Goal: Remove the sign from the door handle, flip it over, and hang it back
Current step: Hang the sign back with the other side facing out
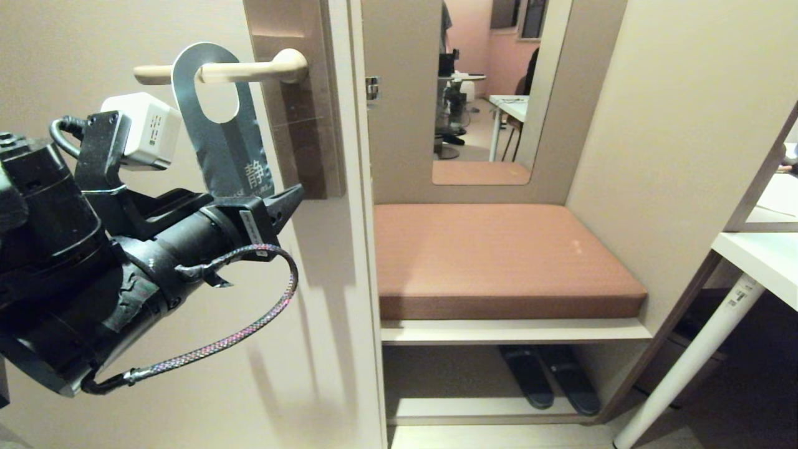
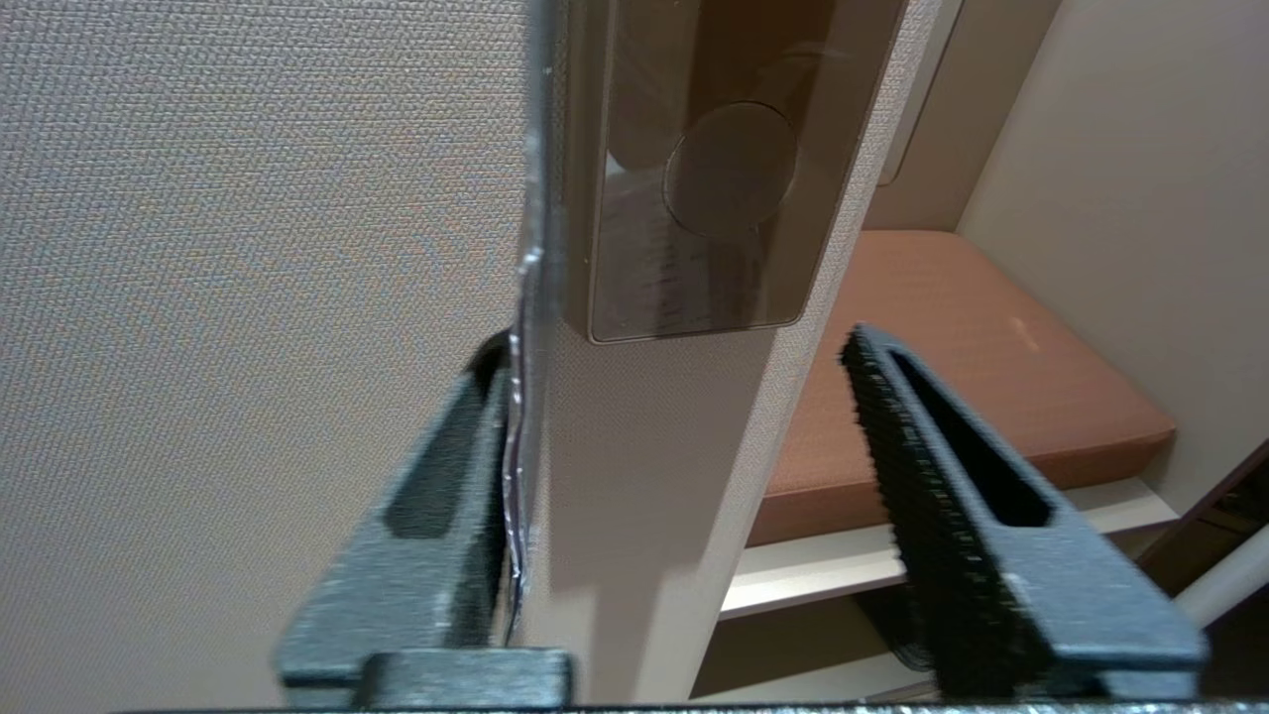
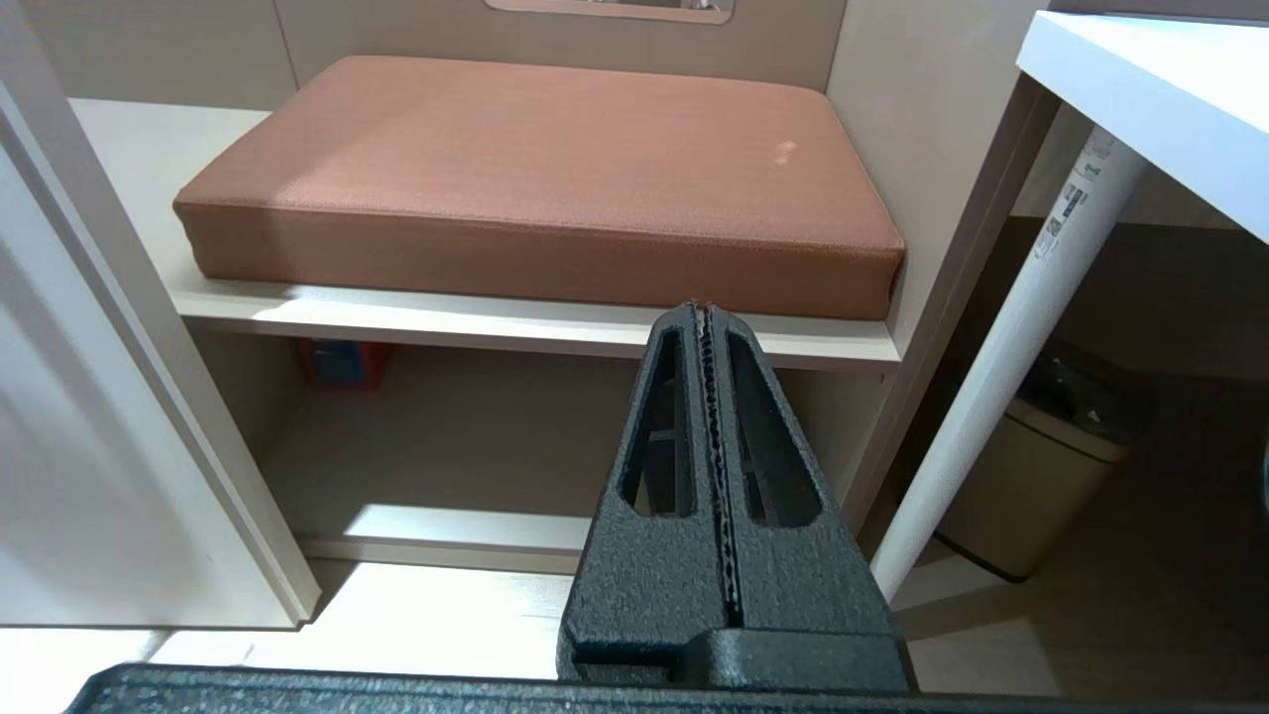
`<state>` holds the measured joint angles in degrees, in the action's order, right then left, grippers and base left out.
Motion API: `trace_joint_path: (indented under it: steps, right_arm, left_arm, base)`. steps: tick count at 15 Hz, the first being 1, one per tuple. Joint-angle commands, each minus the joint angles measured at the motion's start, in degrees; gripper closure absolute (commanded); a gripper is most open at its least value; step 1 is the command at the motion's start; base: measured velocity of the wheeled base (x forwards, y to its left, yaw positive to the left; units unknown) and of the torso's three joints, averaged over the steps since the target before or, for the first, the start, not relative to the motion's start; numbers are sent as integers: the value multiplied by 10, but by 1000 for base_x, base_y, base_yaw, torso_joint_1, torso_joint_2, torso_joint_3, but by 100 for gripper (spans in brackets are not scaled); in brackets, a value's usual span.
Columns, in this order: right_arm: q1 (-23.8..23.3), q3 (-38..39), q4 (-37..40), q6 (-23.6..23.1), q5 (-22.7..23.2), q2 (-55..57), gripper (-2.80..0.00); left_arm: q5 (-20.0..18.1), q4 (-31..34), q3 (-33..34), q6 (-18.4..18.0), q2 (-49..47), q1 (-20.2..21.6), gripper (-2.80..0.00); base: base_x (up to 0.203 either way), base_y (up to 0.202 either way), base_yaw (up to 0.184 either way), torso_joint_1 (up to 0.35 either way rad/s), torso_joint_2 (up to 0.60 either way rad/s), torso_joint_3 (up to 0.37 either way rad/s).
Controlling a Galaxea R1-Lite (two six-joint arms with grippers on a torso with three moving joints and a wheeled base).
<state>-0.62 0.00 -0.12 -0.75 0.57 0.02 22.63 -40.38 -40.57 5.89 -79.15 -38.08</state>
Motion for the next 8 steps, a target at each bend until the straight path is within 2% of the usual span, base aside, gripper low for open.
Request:
trace_joint_path:
  steps: [1, 8]
  right_arm:
    - [0, 0, 0, 0, 0, 0, 0]
    - [0, 0, 0, 0, 0, 0, 0]
  left_arm:
    - [1, -3, 2, 1, 5, -1, -280]
    - [3, -3, 60, -2, 71, -3, -280]
  base:
    - [0, 0, 0, 0, 0, 0]
    - [0, 0, 0, 0, 0, 0]
